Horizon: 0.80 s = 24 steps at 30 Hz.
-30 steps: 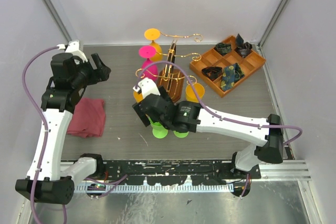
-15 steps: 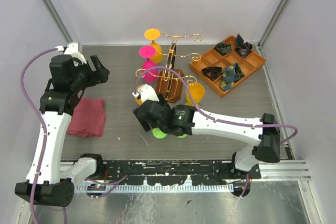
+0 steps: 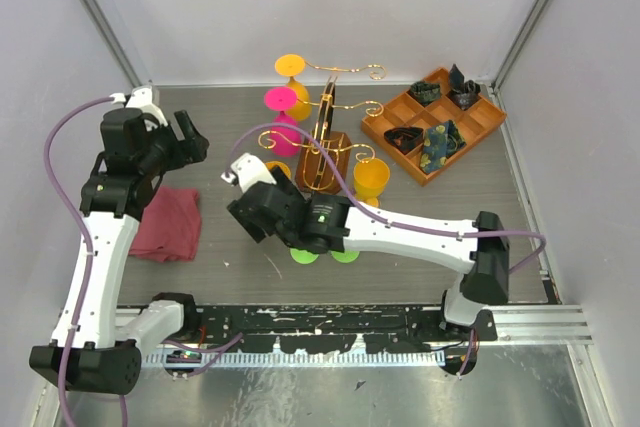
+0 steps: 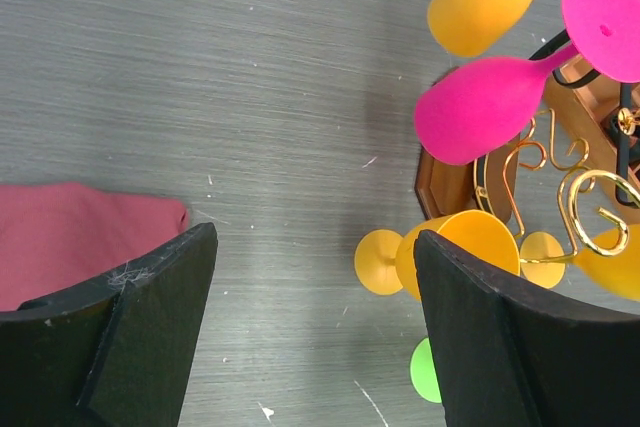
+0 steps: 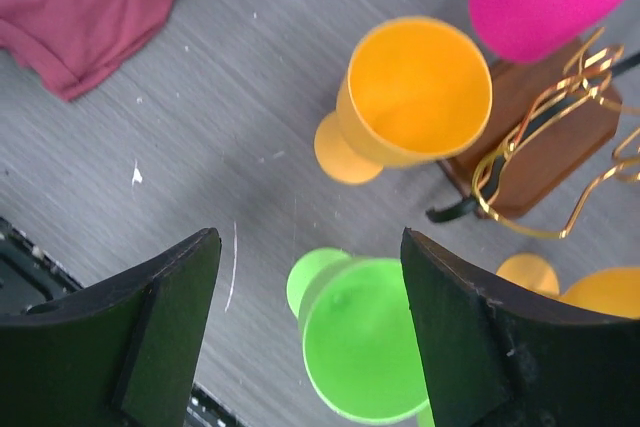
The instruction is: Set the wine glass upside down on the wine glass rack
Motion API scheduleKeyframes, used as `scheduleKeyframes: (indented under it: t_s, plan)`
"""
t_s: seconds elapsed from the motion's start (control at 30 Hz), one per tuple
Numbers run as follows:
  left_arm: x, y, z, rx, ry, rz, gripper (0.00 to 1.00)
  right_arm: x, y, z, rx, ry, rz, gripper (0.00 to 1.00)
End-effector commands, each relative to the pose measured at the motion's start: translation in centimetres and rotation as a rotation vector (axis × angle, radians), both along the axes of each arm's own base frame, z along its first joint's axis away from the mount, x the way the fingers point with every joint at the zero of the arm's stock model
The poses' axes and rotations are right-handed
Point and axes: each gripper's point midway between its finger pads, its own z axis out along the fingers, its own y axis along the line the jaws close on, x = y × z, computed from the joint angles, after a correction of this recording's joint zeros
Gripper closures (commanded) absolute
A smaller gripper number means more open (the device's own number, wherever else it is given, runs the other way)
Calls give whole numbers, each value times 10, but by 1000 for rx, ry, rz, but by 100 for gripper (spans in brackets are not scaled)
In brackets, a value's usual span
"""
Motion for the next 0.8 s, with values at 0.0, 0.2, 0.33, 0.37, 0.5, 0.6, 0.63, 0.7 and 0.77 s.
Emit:
scheduleKeyframes:
  t_s: [0.0,0.2,0.33,0.37,0.5,0.6,0.63,0.7,0.77]
  plan:
    - [-1,6,3,6,-23,32,13,18,29,25,-25,-134,57,22]
    - [-10,27,8,78,-27,119,8,33,43,11,-69,-160,78,20]
    - [-13,28,10,79,-32,129,6,48,39,1,-85,-160,55,20]
    - [-13,29,10,80,-32,132,6,53,38,-1,-86,-162,52,20]
    - [-15,33,9,84,-32,153,4,65,33,-5,-102,-181,42,20]
    - [-17,33,10,78,-35,161,4,73,30,-8,-121,-189,39,20]
    - [-17,33,10,75,-37,164,3,74,30,-10,-121,-185,43,20]
    - [-19,35,11,74,-43,174,3,77,30,-14,-124,-176,46,20]
    - [-20,39,11,82,-46,193,2,77,31,-18,-127,-170,51,20]
